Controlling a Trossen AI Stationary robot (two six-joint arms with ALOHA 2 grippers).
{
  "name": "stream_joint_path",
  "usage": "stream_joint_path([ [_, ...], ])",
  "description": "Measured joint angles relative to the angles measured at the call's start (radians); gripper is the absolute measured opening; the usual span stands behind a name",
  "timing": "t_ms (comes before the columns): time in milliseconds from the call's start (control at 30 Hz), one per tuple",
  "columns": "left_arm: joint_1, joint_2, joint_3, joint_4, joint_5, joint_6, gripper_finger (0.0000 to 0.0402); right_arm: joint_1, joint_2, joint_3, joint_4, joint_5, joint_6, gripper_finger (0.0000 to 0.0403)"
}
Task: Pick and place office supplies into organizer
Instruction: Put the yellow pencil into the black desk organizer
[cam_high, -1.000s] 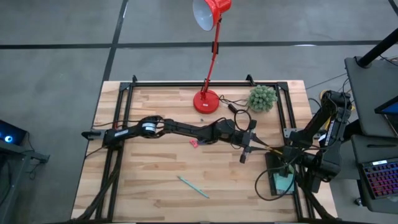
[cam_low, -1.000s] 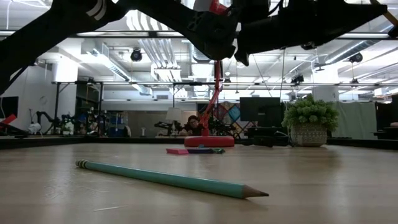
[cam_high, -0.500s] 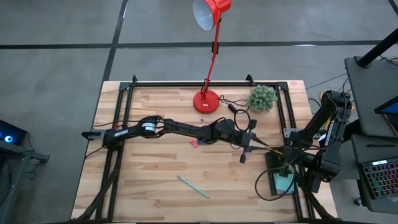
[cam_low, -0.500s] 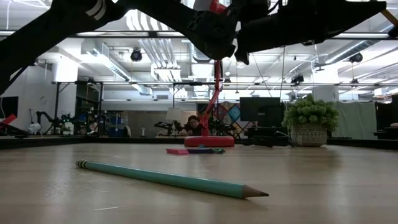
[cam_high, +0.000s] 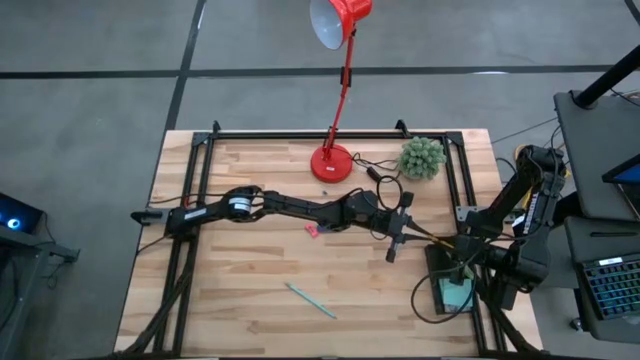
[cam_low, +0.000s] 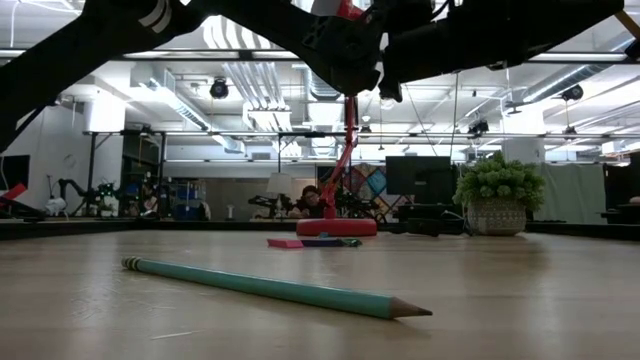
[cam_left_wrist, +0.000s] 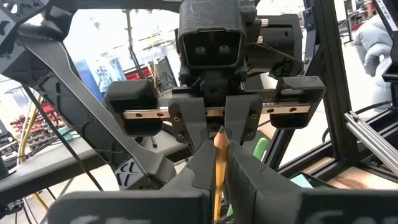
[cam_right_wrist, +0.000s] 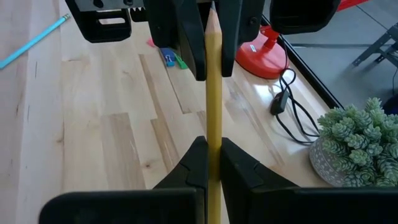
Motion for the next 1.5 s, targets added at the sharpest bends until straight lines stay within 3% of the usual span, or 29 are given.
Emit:
stream_joint_path([
  [433, 0.001, 0.001, 0.019, 0.000, 0.019, 0.000, 0.0001, 0.000, 0.000, 0.006, 0.004, 0.003, -0.002, 0.0015],
  [700, 0.000, 0.001, 0.032, 0.015, 0.023, 0.000, 0.0000, -0.001, 0.000, 0.066, 0.002, -0.007, -0.026, 0.0065],
  [1500, 0.000, 0.001, 0.056, 0.014, 0.017, -0.001, 0.0000, -0.001, 0.001, 0.096, -0.012, -0.199, -0.025, 0.0098],
])
